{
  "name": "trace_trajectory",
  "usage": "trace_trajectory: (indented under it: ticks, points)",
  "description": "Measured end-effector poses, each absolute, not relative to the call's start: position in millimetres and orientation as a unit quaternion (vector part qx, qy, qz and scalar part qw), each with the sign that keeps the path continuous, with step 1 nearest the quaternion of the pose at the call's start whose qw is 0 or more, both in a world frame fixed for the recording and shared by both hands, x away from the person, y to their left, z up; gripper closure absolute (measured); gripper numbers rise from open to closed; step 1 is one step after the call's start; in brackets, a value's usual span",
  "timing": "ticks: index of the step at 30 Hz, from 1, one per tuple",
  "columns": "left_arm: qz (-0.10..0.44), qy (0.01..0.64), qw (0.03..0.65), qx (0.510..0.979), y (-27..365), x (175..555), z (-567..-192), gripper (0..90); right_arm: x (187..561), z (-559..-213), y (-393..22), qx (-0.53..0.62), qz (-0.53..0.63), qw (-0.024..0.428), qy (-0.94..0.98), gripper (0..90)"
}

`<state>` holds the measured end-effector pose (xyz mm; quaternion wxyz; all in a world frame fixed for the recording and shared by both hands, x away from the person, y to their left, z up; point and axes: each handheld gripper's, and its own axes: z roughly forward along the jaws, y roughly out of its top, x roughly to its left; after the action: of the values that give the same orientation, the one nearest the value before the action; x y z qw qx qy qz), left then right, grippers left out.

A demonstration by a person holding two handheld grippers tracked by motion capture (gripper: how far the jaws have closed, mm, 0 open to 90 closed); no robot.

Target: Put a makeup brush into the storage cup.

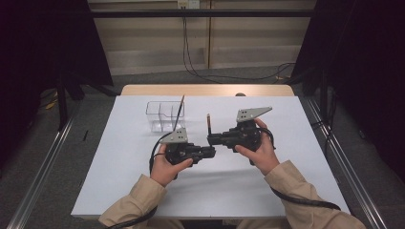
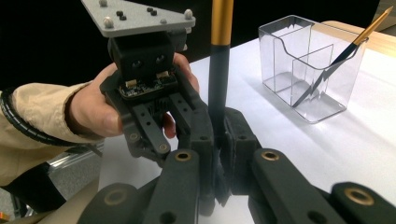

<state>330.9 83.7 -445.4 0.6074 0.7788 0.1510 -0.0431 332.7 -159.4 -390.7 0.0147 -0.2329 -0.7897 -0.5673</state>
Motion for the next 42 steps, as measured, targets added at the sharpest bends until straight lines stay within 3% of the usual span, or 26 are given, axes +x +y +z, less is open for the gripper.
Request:
trace_trajectory:
  ticks: [7, 15, 20, 26, 32, 42]
  points:
    - [-0.054, 0.153, 0.610, 0.775, 87, 332, -445, 71.8, 333, -390, -161, -0.235, -0.567, 0.015, -0.789, 84.0]
    - [-0.050, 0.161, 0.623, 0.764, 97, 336, -437, 42.1, 334, -389, -164, -0.237, -0.565, 0.008, -0.790, 84.0]
    - [-0.047, 0.175, 0.632, 0.754, 103, 337, -433, 31.4, 334, -389, -164, -0.236, -0.563, 0.005, -0.792, 84.1]
    - [-0.061, 0.197, 0.630, 0.748, 106, 339, -428, 21.1, 334, -389, -166, -0.235, -0.561, 0.002, -0.793, 84.1]
    - [-0.036, 0.206, 0.631, 0.747, 107, 342, -422, 10.7, 334, -390, -167, -0.232, -0.558, -0.001, -0.797, 84.1]
    - [-0.014, 0.196, 0.629, 0.752, 103, 343, -408, 1.8, 334, -391, -163, -0.227, -0.557, 0.001, -0.799, 84.1]
